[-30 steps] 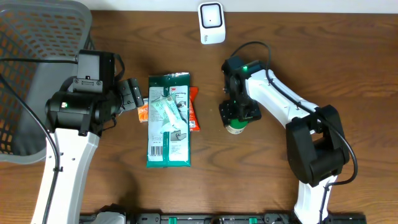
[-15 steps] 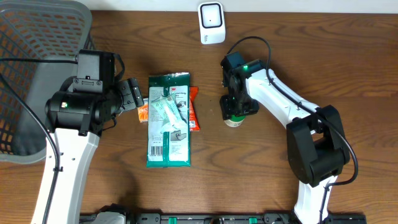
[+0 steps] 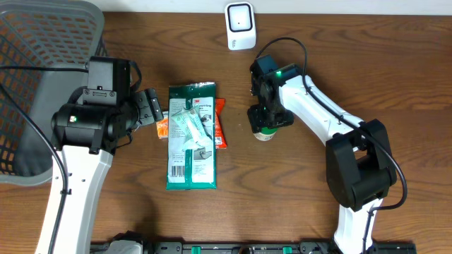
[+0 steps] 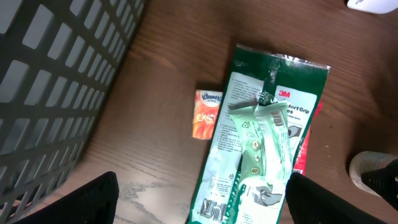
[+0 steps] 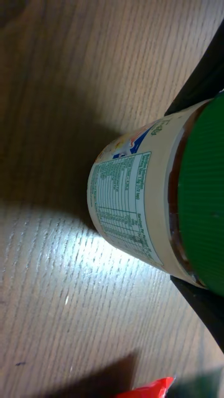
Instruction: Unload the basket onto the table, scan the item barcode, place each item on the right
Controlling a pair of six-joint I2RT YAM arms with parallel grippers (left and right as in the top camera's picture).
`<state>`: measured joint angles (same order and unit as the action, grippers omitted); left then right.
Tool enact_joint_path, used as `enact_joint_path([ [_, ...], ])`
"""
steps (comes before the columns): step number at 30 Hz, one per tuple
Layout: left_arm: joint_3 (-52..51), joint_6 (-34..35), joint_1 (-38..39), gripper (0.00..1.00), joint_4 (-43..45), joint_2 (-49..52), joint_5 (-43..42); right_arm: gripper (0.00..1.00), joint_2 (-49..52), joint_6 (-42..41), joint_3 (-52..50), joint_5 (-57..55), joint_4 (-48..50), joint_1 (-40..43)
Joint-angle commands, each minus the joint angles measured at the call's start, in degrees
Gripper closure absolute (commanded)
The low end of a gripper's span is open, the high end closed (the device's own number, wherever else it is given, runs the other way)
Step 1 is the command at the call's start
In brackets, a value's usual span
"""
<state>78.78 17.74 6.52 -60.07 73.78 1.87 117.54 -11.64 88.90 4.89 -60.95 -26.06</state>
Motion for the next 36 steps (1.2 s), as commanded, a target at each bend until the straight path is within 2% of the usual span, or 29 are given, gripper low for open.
enact_joint_path([
  [1,1.0,-0.3,-0.1,0.15,-0.2,-0.2,0.6,0.32,0.0,0.6,1.5,-0.3,-0.3,-0.1],
  [8,1.0,-0.3,-0.1,0.15,-0.2,-0.2,0.6,0.25,0.0,0.6,1.5,-0.3,-1.2,-0.1],
  [13,1.0,-0.3,-0.1,0.15,-0.2,-0.2,0.6,0.37,0.0,0.6,1.5,-1.0,-1.0,-0.1],
  [17,1.0,-0.3,-0.1,0.15,-0.2,-0.2,0.6,0.41,0.0,0.6,1.5,-1.0,-1.2,-0.1],
  [20,1.0,-0.3,-0.1,0.15,-0.2,-0.2,0.6,0.54,-0.3,0.6,2.3,-1.0,-1.4,-0.1],
  [28,1.0,-0.3,-0.1,0.15,-0.2,-0.2,0.6,0.57,-10.3,1.0,6.1,-0.9,-4.5,-0.3],
  [30,1.0,-0.3,-0.1,0.15,-0.2,-0.2,0.6,0.62,-12.6,1.0,7.7,-1.0,-6.1,-0.2],
  [33,1.0,-0.3,-0.1,0.15,-0.2,-0.2,0.5,0.75,-13.8,1.2,14.3,-0.9,-9.7,-0.2],
  [36,1.0,-0.3,-0.1,0.15,-0.2,-0.2,0.6,0.76,-12.7,1.2,23.2,-0.1,-15.5,-0.2],
])
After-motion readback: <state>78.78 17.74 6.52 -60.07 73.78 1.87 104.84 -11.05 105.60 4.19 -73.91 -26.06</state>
